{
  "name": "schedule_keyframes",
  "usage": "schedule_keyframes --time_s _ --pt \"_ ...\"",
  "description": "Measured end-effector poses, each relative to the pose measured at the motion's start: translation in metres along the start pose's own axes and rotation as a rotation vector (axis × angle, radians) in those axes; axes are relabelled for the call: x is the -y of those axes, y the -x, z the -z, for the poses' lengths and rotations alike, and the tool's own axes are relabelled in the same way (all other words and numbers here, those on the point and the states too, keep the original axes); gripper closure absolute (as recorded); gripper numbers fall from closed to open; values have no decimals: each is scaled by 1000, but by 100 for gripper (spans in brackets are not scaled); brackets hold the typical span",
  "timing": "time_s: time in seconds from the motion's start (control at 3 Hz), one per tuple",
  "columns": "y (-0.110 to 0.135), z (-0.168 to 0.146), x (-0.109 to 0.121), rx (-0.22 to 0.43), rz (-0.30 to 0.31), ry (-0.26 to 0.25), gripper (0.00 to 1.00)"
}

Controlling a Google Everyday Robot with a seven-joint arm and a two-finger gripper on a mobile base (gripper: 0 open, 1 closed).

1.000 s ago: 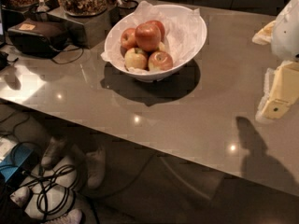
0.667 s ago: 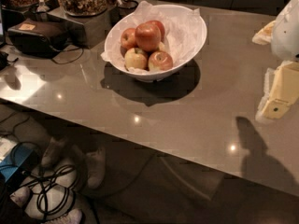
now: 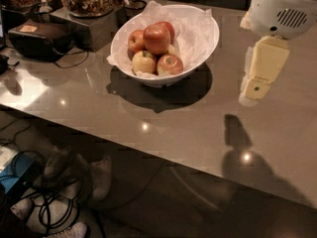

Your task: Pick apple from white bowl

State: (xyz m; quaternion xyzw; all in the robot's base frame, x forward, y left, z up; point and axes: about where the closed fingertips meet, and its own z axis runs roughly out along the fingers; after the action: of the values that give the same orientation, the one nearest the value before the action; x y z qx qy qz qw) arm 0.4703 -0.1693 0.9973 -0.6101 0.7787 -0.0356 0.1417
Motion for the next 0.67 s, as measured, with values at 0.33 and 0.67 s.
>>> schedule_keyframes --time_s 0.33,0.67 --pt "0 0 0 0 0 0 0" --pt "16 -3 13 49 -61 11 0"
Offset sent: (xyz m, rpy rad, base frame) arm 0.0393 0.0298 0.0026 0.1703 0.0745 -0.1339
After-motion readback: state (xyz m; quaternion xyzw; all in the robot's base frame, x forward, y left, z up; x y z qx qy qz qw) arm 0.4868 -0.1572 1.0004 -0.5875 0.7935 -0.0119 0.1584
